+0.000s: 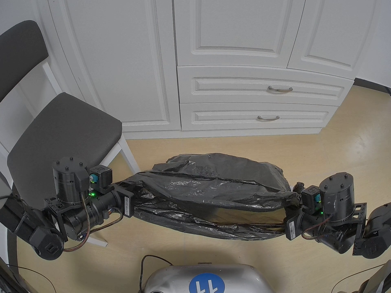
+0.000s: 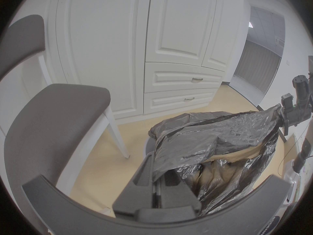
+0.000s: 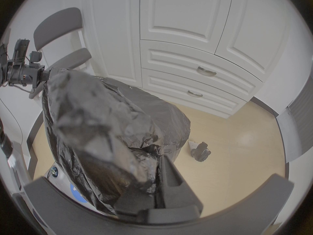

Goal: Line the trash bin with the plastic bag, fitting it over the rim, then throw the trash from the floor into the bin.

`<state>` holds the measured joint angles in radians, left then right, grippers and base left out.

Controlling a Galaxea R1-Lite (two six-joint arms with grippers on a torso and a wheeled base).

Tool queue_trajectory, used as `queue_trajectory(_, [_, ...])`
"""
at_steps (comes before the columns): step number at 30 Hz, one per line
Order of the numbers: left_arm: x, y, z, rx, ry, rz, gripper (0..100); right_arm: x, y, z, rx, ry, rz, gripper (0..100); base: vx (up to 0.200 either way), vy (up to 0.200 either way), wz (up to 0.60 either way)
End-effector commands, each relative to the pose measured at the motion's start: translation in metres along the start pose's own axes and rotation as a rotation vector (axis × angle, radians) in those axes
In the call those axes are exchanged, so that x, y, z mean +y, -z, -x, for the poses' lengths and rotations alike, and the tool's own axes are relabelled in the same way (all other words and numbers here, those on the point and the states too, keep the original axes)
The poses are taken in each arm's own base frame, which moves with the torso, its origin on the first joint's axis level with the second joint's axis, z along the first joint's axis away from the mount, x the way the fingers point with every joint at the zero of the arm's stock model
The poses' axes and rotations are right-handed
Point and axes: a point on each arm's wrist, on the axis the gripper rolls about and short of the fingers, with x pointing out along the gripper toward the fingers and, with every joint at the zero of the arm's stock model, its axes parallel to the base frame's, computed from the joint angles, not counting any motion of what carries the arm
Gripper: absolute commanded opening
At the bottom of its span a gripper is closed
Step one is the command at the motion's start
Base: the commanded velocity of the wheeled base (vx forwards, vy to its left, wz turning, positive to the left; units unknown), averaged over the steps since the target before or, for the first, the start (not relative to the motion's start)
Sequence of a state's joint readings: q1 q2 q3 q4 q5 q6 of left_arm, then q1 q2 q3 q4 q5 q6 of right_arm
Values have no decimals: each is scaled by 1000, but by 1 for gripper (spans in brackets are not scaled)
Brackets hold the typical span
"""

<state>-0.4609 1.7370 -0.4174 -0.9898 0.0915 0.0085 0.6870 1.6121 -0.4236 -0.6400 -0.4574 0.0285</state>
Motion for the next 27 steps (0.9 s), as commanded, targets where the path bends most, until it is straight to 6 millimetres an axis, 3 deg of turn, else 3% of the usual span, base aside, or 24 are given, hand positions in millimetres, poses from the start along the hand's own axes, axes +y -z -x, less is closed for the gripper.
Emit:
queue_trajectory(1, [2, 11, -10, 49, -6, -1, 0, 4, 9, -8, 47, 0, 24, 0, 0, 0, 0])
queue_trajectory(12, [-1, 16, -25, -26, 10, 7, 0, 6, 7, -11, -5, -2, 1, 0, 0, 0, 0])
queue_trajectory(20, [-2, 34, -36, -71, 34, -39, 0, 4, 12, -10, -19, -9, 37, 0, 0, 0, 0])
queue_trajectory(24, [0, 34, -36, -69, 25, -48, 0, 1, 12, -10, -20, 4, 39, 0, 0, 0, 0])
queue_trajectory(27, [8, 23, -39, -123, -1, -31, 0, 0, 8, -10, -35, 20, 25, 0, 0, 0, 0])
